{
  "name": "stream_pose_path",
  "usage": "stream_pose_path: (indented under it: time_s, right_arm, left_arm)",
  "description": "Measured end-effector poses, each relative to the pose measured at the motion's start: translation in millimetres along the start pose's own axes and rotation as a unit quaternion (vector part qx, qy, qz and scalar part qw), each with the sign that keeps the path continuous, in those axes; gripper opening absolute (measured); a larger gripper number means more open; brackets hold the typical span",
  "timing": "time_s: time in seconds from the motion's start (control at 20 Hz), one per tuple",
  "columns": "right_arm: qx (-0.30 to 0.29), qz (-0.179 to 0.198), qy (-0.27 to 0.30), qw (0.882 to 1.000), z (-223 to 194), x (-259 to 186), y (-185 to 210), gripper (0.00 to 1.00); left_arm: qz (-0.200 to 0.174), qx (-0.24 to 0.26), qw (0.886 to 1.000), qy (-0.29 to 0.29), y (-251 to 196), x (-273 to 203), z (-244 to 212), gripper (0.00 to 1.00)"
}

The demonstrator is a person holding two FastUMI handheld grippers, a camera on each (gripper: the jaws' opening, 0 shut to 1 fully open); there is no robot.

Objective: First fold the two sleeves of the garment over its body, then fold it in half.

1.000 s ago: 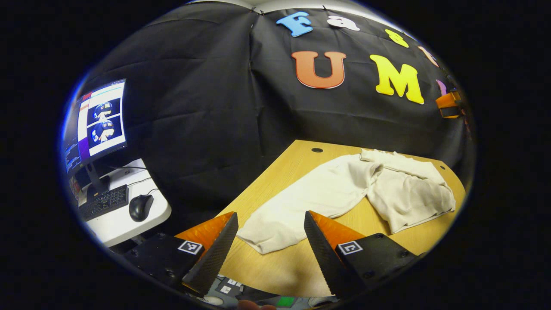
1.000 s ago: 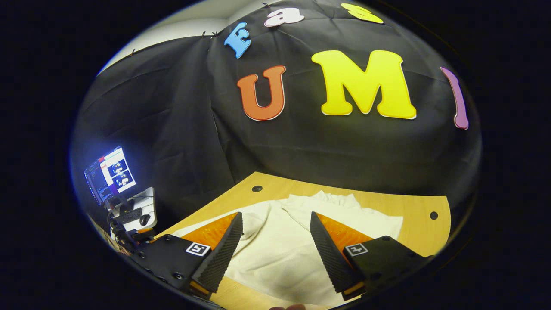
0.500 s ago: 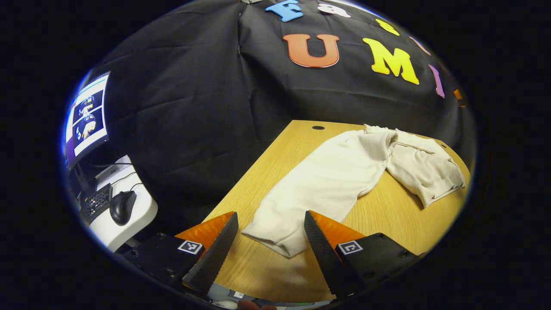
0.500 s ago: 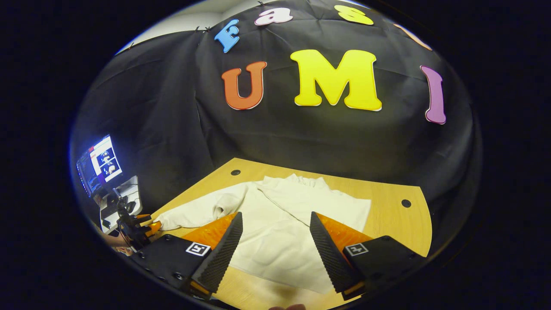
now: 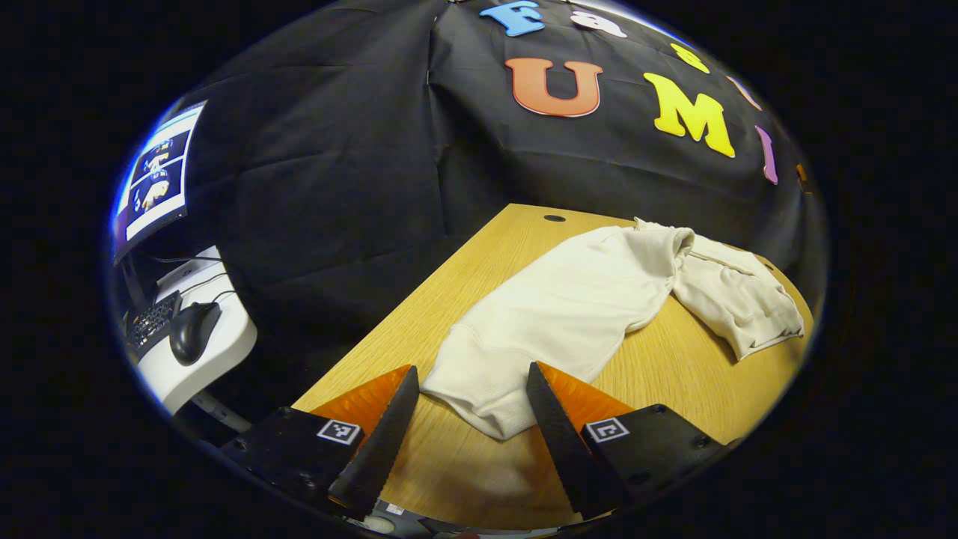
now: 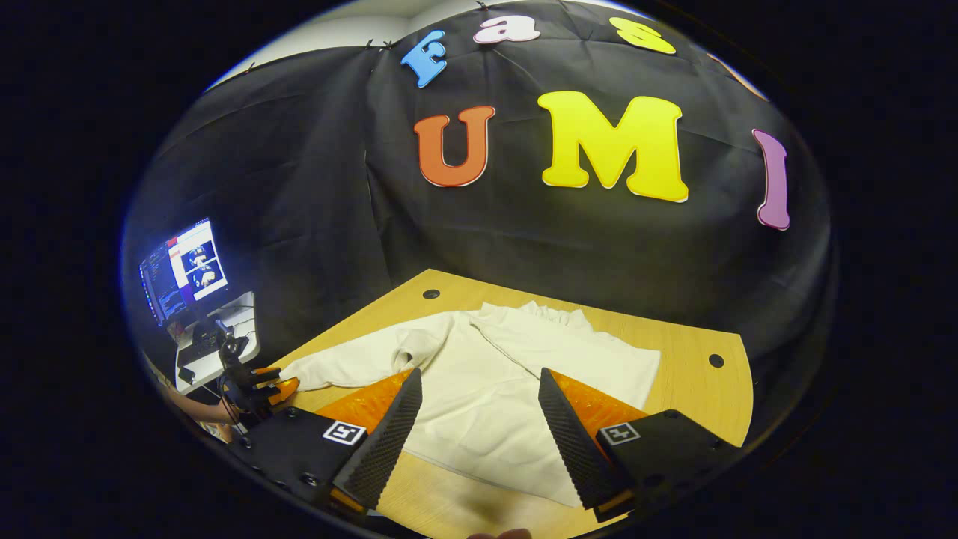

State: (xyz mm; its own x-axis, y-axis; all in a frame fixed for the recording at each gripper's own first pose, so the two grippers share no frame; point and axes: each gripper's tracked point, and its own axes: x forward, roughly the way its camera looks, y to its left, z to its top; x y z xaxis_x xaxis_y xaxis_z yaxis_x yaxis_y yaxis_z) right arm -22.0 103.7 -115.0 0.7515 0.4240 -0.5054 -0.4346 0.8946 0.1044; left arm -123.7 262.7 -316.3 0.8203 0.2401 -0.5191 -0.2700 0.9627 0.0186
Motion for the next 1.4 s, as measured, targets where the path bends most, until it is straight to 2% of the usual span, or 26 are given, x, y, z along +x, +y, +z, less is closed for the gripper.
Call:
stream_pose_path:
  time_s: [0.2, 0.35, 0.5, 0.55, 0.7, 1.0, 1.15, 1.4]
  right_arm:
    - [-0.004, -0.008, 0.006, 1.0, -5.2, -5.8, -3.1, 0.97]
    - [0.002, -0.013, 0.005, 1.0, -7.0, -10.3, -9.0, 0.97]
    - [0.009, -0.016, 0.008, 1.0, -11.4, -12.1, -13.0, 0.98]
    - [0.012, -0.017, 0.009, 1.0, -12.9, -13.0, -14.4, 0.98]
    - [0.019, -0.022, 0.008, 1.0, -14.6, -16.9, -20.2, 0.98]
    - [0.039, -0.03, 0.011, 0.999, -19.4, -24.8, -35.1, 0.97]
    - [0.054, -0.031, 0.006, 0.998, -19.5, -29.4, -41.9, 0.98]
    - [0.061, -0.029, -0.02, 0.998, -3.2, -48.1, -54.6, 0.97]
  left_arm:
    - [0.0, -0.003, 1.0, 0.018, -1.8, 1.8, -0.3, 0.82]
    - [-0.005, -0.011, 1.0, 0.016, -4.2, 1.7, 2.0, 0.53]
    - [-0.012, -0.005, 1.0, 0.022, -8.5, 2.9, 3.9, 0.32]
    - [-0.01, -0.002, 1.0, 0.025, -8.8, 3.4, 4.5, 0.16]
    - [-0.009, -0.001, 0.999, 0.04, -9.9, 3.1, 5.3, 0.05]
    - [-0.014, -0.026, 0.999, 0.027, -13.9, -9.1, 30.3, 0.04]
    - [-0.025, -0.017, 0.999, 0.017, -27.2, -14.3, 50.7, 0.03]
    - [-0.048, -0.028, 0.998, -0.025, -58.1, -20.7, 114.8, 0.03]
